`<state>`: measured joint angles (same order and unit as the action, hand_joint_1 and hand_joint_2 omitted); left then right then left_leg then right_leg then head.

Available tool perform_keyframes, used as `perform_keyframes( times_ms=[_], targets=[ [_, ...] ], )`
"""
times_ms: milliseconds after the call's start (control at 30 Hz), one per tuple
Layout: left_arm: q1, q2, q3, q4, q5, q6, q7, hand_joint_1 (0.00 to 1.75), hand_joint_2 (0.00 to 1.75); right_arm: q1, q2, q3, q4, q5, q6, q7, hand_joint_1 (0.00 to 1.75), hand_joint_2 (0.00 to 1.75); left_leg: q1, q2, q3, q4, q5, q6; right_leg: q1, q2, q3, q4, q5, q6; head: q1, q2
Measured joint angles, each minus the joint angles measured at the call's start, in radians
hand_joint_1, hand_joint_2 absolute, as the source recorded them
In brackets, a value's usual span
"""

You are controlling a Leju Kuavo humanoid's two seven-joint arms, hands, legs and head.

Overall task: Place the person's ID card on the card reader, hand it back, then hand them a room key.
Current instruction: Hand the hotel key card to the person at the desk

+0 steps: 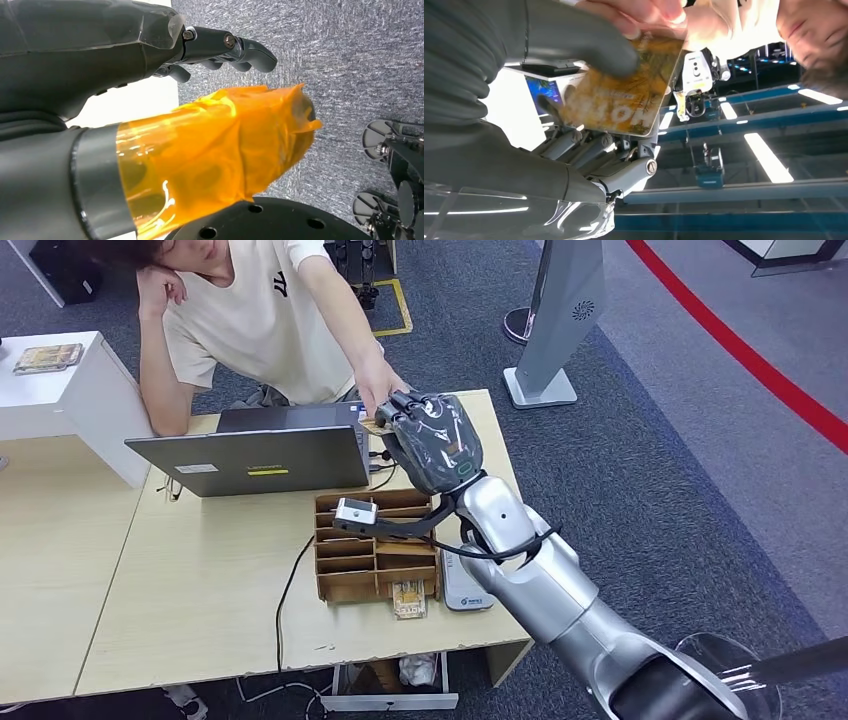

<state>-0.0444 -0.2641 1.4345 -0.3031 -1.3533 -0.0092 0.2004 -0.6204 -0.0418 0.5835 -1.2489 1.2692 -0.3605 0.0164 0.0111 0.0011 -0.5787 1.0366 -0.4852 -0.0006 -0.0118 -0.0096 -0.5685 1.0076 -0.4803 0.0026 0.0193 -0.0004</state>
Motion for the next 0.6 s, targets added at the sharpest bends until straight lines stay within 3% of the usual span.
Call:
perform_keyframes(
  times_ms=[600],
  targets=[
    [-0.002,0.0,-0.003,0.01,0.013,0.009,0.001,0.0,0.0,-0.006,0.0,0.059,0.077,-0.023,-0.042,0.019,0.0,1.75,0.0,0.0,0.0,0.0,0.0,0.0,0.0,0.0,0.0,0.0,0.0,0.0,0.0,0.0]
  ],
)
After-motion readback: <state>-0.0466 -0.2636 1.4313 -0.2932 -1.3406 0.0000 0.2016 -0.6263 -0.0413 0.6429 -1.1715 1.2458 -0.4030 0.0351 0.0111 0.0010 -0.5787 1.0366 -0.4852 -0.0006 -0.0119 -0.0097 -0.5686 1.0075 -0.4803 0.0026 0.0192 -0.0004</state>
